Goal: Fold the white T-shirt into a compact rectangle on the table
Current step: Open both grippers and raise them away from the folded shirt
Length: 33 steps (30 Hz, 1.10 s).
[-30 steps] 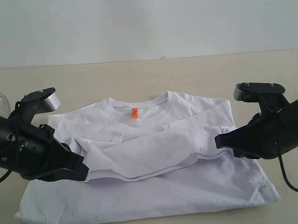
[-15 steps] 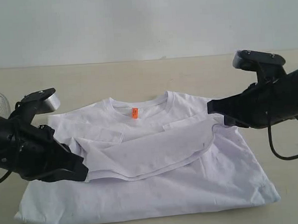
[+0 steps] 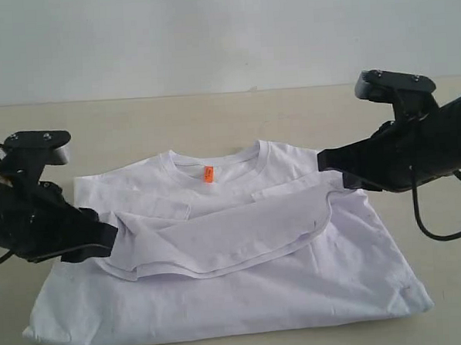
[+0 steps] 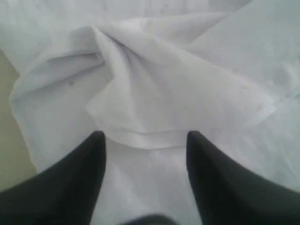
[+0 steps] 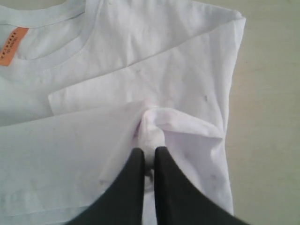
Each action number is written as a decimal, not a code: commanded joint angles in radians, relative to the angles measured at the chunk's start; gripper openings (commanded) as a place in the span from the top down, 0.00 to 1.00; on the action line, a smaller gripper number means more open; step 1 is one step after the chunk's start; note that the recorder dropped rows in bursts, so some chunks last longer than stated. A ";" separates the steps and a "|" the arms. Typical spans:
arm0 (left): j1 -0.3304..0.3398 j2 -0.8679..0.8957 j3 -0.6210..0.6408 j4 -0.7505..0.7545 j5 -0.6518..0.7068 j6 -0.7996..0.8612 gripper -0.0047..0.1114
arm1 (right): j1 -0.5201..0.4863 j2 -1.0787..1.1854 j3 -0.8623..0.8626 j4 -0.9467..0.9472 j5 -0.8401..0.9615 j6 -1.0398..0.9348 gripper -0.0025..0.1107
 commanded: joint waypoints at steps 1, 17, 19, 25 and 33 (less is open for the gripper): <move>-0.002 0.123 -0.047 0.020 -0.004 -0.016 0.51 | -0.002 -0.007 -0.004 -0.016 0.003 -0.018 0.98; -0.002 0.204 -0.106 0.046 -0.066 -0.001 0.92 | -0.002 -0.007 -0.004 -0.016 -0.037 -0.035 0.98; -0.002 0.204 -0.114 0.046 -0.076 -0.001 0.92 | -0.002 -0.007 -0.004 -0.016 -0.057 -0.033 0.98; -0.002 0.204 -0.169 0.046 -0.080 -0.001 0.92 | -0.002 -0.007 -0.004 -0.014 -0.093 -0.029 0.98; 0.003 0.204 -0.238 0.053 -0.087 -0.001 0.92 | -0.002 -0.007 -0.004 -0.014 -0.151 -0.029 0.98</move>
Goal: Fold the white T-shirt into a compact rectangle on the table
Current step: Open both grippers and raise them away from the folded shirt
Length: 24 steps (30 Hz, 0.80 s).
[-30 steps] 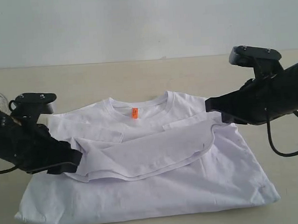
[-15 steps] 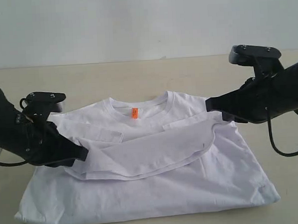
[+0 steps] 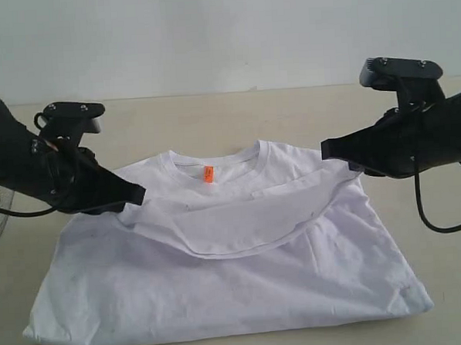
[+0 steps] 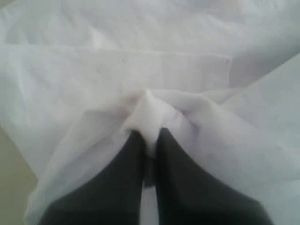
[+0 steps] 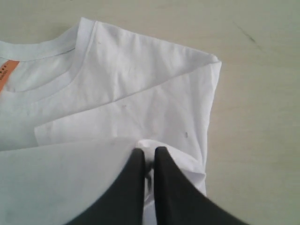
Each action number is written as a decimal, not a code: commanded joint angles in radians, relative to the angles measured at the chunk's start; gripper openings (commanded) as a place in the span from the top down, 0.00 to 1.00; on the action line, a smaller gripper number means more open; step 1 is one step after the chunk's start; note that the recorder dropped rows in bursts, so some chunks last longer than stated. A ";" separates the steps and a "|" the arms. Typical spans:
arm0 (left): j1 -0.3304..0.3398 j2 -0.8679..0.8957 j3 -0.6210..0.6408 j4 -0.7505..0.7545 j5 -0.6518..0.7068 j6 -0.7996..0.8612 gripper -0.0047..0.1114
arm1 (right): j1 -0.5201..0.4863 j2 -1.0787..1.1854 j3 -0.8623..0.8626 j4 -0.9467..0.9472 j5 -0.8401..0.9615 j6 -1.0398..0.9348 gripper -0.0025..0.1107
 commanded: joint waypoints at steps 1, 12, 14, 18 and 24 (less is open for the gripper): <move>0.010 0.001 -0.036 0.009 -0.022 0.003 0.92 | -0.002 -0.005 -0.004 -0.006 -0.045 -0.001 0.98; 0.079 0.012 -0.071 0.027 -0.029 0.003 0.92 | -0.002 0.044 -0.004 -0.006 -0.122 -0.001 0.98; 0.082 0.012 -0.071 0.027 -0.039 0.003 0.92 | -0.002 0.053 -0.004 -0.006 -0.135 -0.001 0.98; 0.082 0.012 -0.071 0.027 -0.061 0.003 0.92 | -0.002 0.073 -0.004 -0.006 -0.114 -0.001 0.98; 0.086 0.014 -0.071 0.027 -0.087 0.003 0.91 | -0.002 0.076 -0.017 -0.006 -0.135 -0.001 0.98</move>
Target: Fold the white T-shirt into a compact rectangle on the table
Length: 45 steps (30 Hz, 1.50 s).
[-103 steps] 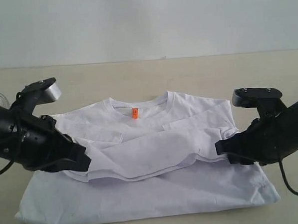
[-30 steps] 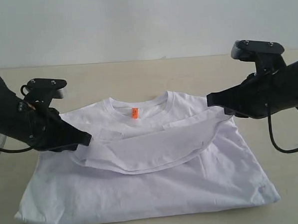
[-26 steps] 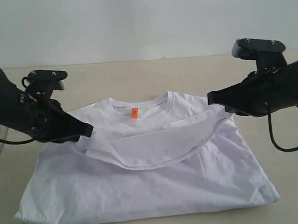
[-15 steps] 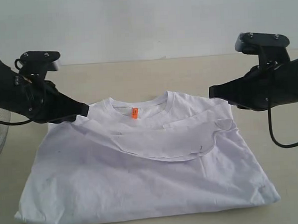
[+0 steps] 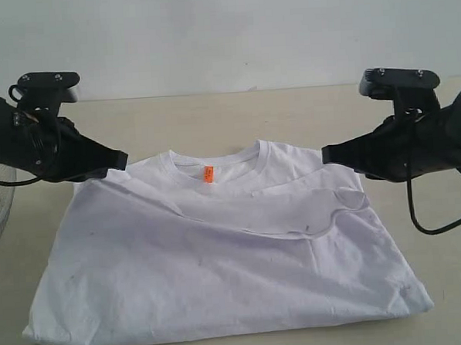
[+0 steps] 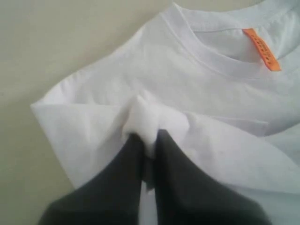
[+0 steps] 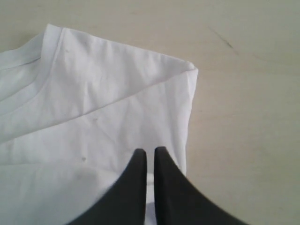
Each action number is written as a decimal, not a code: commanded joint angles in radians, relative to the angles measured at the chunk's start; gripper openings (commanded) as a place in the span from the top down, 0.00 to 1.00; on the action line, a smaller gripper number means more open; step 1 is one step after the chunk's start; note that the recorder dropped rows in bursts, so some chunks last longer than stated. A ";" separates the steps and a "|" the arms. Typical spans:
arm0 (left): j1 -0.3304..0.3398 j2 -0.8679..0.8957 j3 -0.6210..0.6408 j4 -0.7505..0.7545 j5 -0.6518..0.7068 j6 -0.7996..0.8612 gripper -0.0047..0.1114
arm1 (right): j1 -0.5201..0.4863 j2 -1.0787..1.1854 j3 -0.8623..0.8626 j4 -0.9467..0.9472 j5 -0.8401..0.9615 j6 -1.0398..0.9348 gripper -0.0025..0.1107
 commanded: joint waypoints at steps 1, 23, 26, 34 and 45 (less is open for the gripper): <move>0.010 0.010 -0.006 0.005 -0.042 0.003 0.89 | -0.002 -0.002 -0.027 -0.006 -0.008 -0.003 0.98; 0.045 -0.043 -0.026 0.004 -0.061 -0.012 0.49 | -0.003 -0.072 -0.043 -0.009 0.118 -0.016 0.98; 0.045 -0.094 -0.026 0.004 -0.016 -0.012 0.49 | -0.003 -0.116 -0.043 -0.009 0.138 -0.010 0.98; 0.045 -0.271 0.009 -0.130 0.094 -0.011 0.92 | -0.003 -0.278 0.130 -0.009 -0.018 0.087 0.98; 0.009 -0.421 0.214 -0.479 0.271 0.231 0.92 | -0.001 -0.305 0.208 -0.007 0.177 0.056 0.98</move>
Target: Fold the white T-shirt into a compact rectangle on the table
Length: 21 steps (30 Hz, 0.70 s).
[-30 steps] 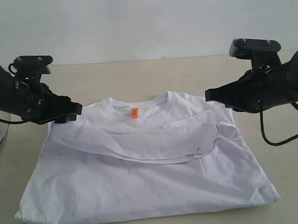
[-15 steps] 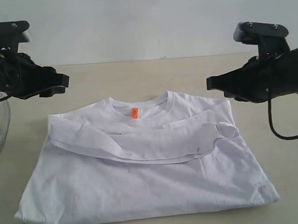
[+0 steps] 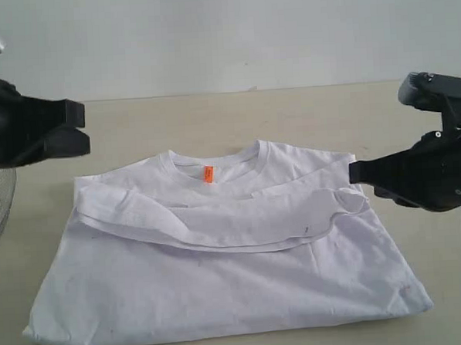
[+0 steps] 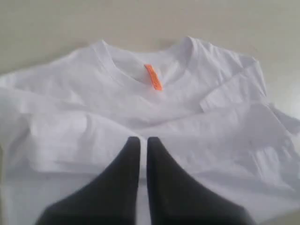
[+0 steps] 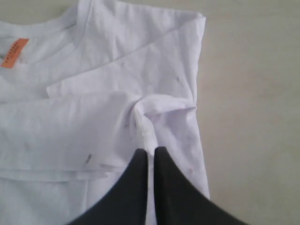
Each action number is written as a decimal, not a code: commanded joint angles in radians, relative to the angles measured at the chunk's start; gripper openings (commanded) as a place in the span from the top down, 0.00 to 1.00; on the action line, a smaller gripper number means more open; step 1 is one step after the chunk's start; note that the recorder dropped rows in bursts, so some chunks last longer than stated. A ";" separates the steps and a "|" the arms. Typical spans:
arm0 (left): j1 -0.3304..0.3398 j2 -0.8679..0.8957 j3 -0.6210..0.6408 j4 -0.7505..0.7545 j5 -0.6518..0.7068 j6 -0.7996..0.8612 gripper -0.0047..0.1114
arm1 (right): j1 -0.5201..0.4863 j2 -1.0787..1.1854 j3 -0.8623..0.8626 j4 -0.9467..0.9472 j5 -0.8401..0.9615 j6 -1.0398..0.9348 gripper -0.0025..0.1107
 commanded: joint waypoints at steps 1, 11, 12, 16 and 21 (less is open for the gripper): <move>-0.041 -0.038 0.112 -0.067 0.062 0.056 0.92 | -0.001 -0.009 0.025 -0.004 0.039 -0.023 0.98; -0.051 -0.044 0.262 -0.101 0.026 0.056 0.92 | 0.079 0.050 0.051 0.003 0.100 -0.046 0.98; -0.051 -0.044 0.262 -0.113 0.026 0.060 0.92 | 0.105 0.068 0.051 0.003 0.087 -0.049 0.98; -0.051 -0.044 0.262 -0.133 0.029 0.089 0.92 | 0.149 0.149 0.045 0.003 -0.007 -0.051 0.98; -0.051 -0.044 0.262 -0.133 0.028 0.089 0.92 | 0.149 0.211 0.020 0.003 -0.078 -0.056 0.98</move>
